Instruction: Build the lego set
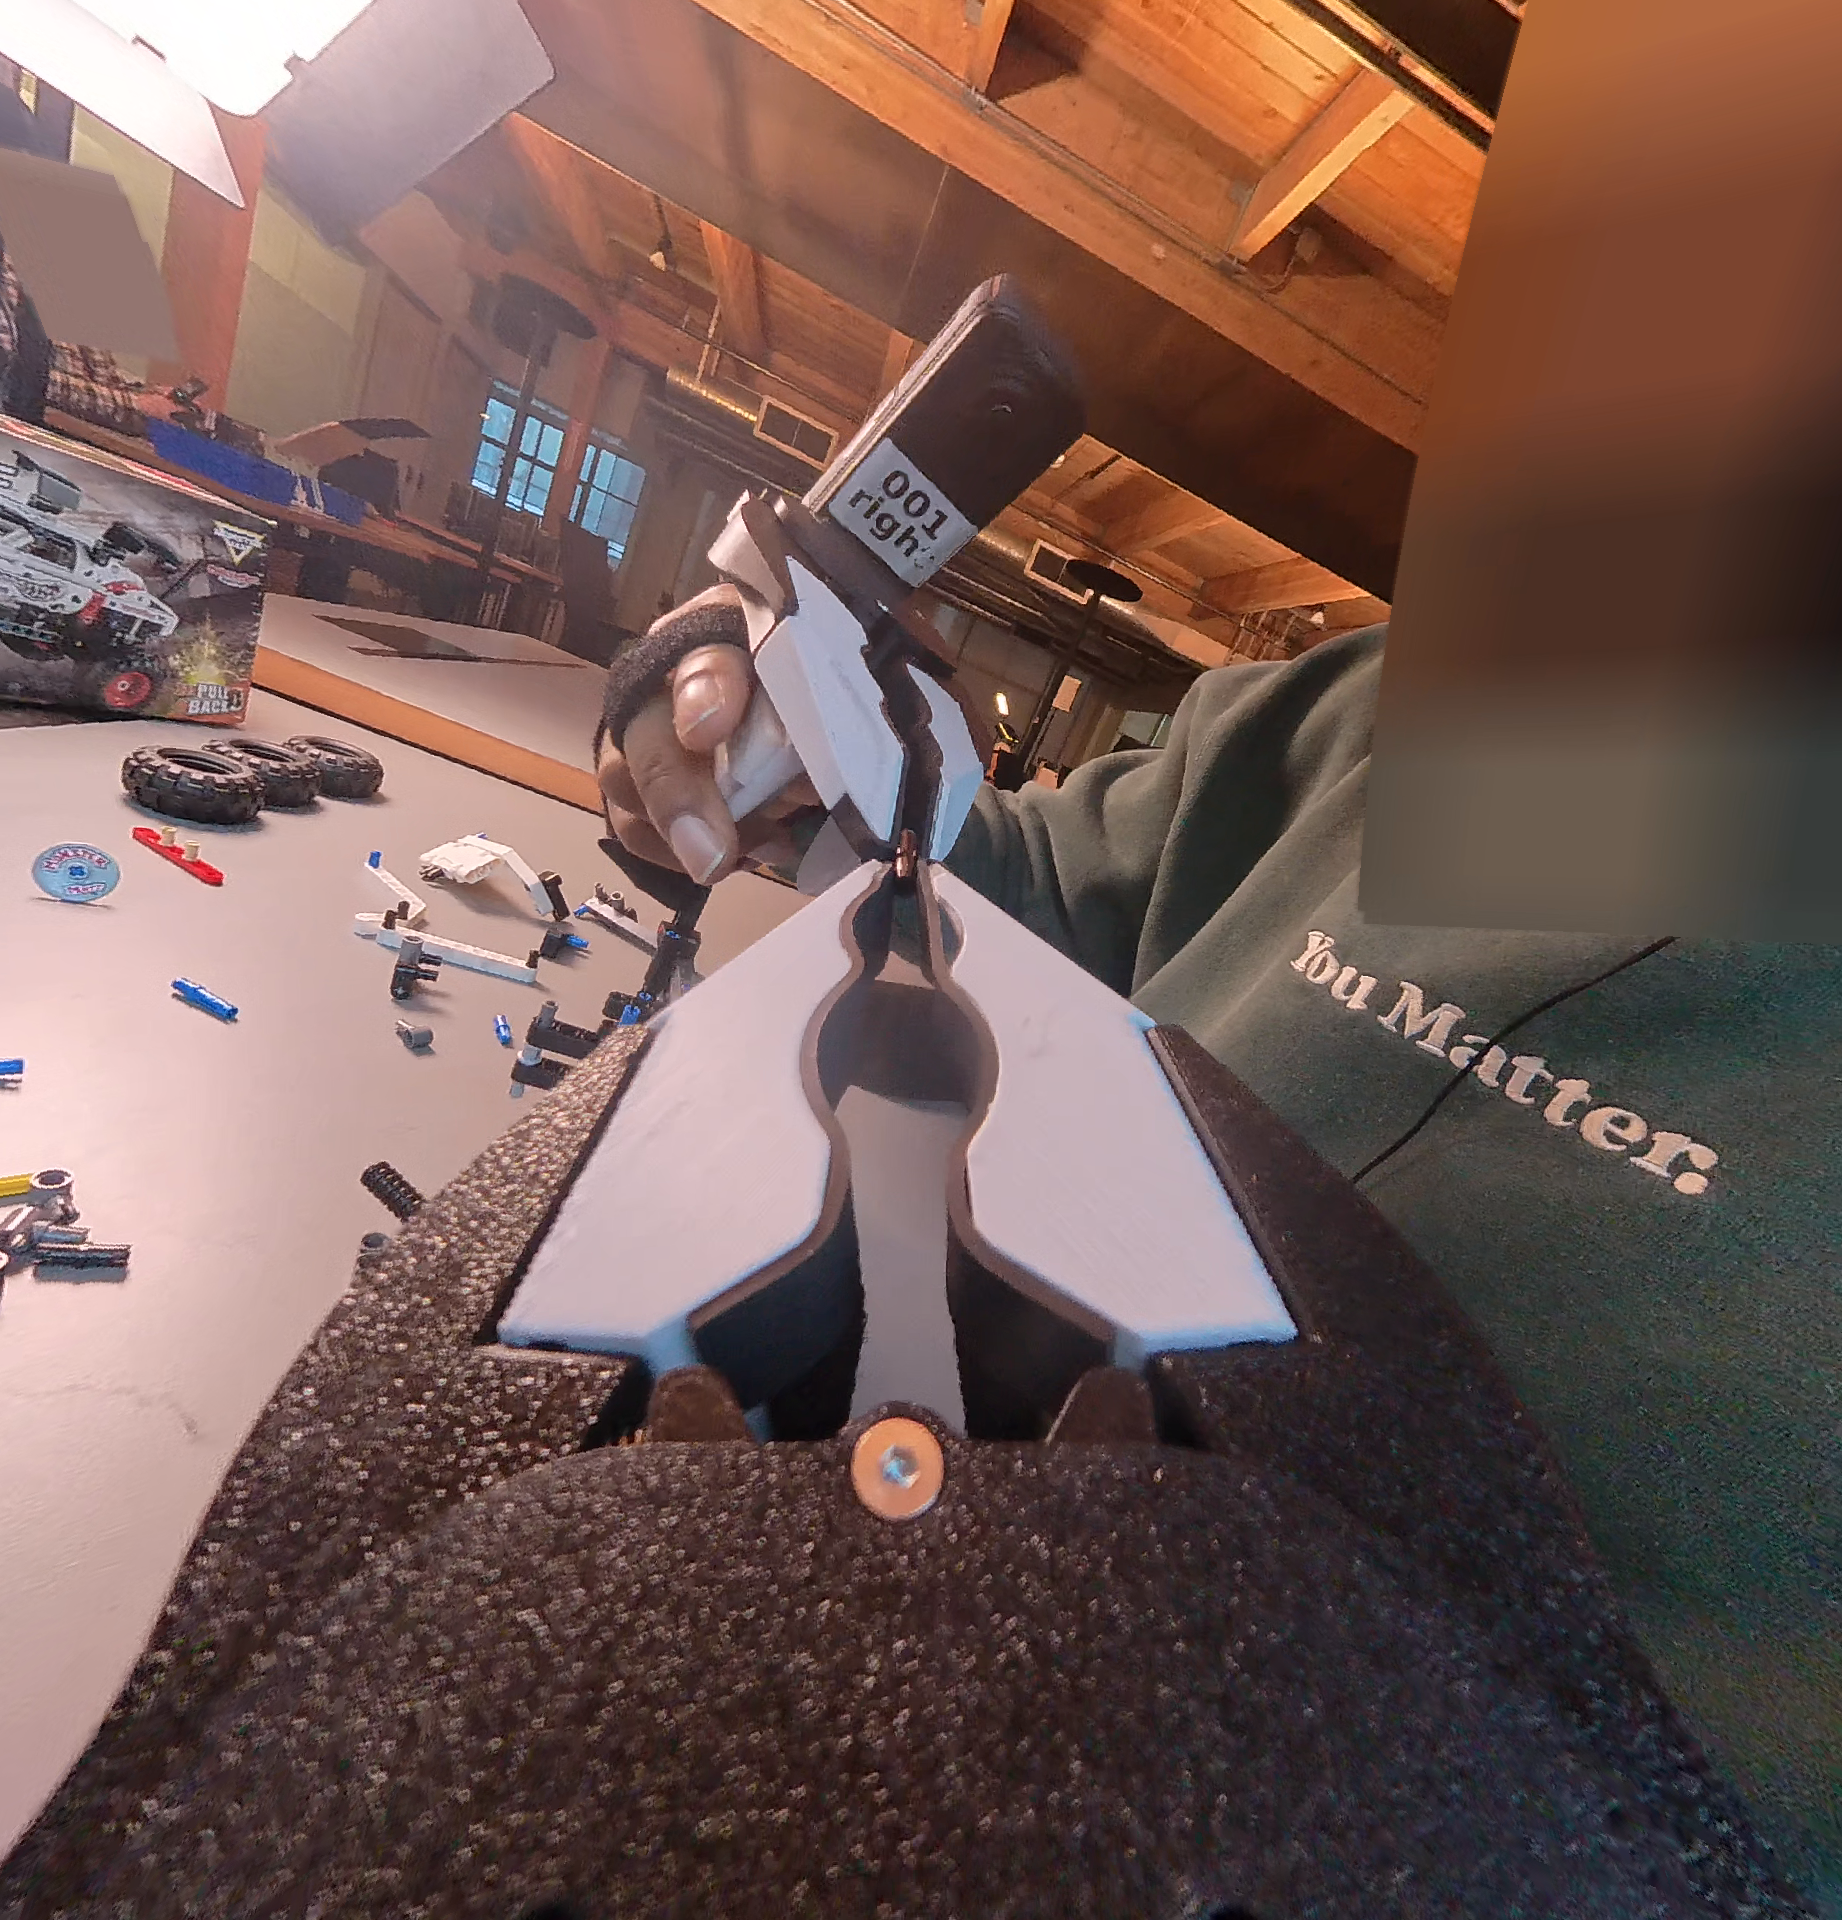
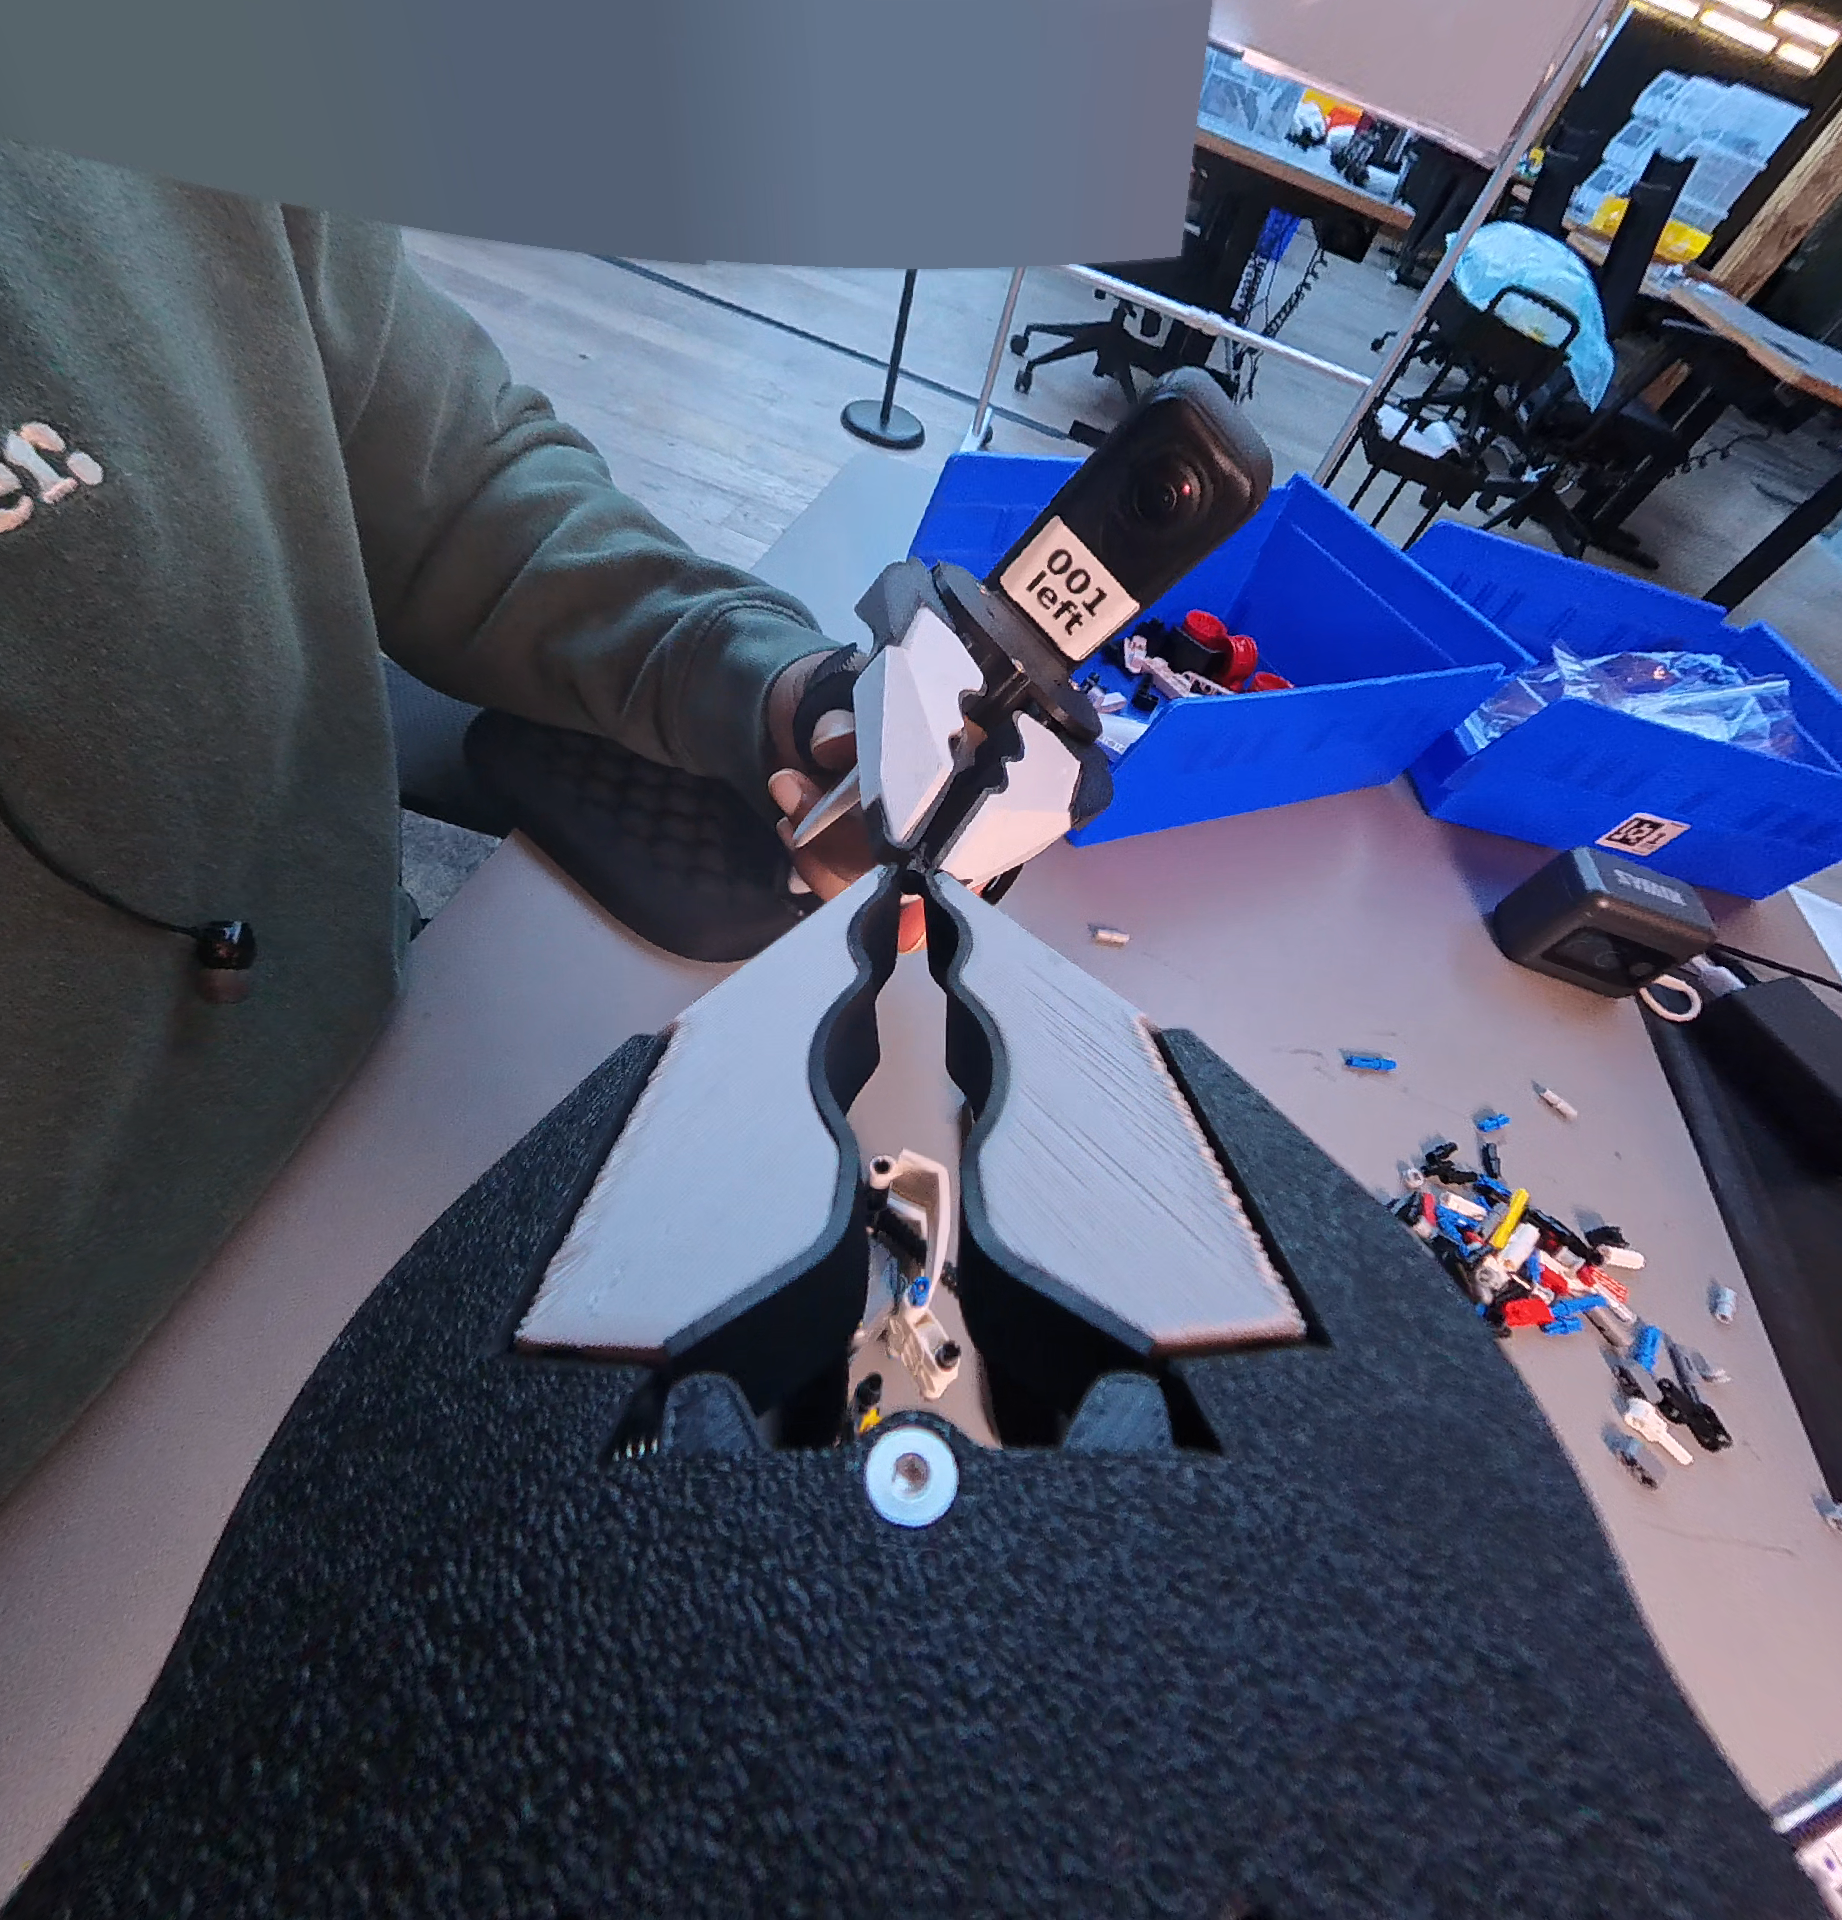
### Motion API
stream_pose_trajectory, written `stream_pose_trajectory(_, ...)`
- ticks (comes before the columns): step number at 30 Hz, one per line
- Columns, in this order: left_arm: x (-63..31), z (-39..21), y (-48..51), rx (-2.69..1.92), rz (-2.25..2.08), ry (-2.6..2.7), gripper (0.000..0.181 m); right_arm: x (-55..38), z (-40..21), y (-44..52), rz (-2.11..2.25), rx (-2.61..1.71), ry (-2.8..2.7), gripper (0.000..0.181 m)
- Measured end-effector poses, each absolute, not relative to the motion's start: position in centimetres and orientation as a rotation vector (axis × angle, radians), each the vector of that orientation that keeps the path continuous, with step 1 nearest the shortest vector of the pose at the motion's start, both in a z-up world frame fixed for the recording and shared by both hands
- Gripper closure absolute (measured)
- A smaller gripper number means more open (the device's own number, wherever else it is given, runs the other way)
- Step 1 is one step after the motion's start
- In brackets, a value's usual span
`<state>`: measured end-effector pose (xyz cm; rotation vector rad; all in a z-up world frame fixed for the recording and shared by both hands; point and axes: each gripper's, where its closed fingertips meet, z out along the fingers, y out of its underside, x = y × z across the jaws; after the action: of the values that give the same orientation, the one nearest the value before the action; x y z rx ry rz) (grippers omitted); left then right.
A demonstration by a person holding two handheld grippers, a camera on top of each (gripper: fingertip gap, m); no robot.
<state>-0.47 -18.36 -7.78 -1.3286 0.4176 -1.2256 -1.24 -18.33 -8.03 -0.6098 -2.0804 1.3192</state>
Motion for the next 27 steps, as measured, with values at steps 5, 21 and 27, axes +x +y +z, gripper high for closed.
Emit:
stream_pose_trajectory(5,-1.1,-10.7,-17.3,-1.559,-0.946,0.504,0.158,-1.0,-10.7,-17.1,1.068,-0.631,-2.295,0.178)
stream_pose_trajectory(21,-0.3,-23.2,-15.9,-2.135,-0.479,0.856,0.134,-0.8,-20.2,-15.2,0.329,-0.673,-2.903,0.177)
stream_pose_trajectory(27,-0.2,-23.1,-15.8,-2.134,-0.572,0.834,0.135,-0.6,-20.4,-14.7,0.200,-0.583,-2.973,0.178)
